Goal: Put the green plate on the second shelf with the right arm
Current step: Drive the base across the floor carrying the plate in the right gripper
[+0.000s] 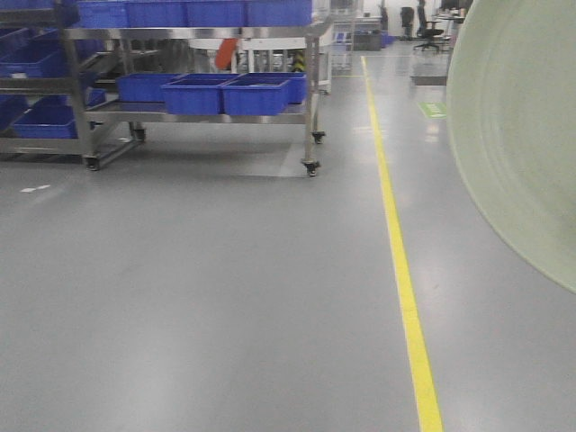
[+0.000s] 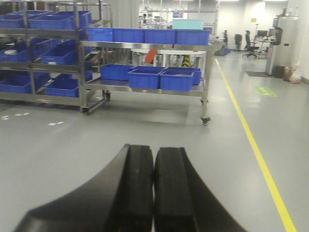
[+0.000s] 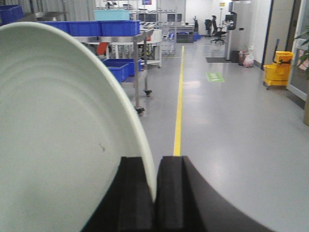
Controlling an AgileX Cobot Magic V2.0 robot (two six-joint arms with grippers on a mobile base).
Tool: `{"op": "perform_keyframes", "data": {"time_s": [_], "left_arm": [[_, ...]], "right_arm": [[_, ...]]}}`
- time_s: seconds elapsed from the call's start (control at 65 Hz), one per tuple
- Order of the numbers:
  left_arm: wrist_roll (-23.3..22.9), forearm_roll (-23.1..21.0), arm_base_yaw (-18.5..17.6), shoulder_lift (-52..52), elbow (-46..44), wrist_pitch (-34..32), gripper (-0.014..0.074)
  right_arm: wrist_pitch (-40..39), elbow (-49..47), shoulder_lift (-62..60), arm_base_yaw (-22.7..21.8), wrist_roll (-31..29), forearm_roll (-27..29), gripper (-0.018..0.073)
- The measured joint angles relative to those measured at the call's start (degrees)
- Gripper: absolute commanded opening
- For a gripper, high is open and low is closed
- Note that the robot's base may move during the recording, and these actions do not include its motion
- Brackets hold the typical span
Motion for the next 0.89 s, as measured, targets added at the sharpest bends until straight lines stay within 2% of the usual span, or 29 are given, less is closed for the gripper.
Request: {"op": "perform_keyframes", "data": {"time_s": [0.892], "left_arm": [[0.0, 0.0, 0.0, 0.0, 0.0, 0.0, 0.013]], "right_arm": [[0.0, 0.0, 0.0, 0.0, 0.0, 0.0, 0.0055]]}}
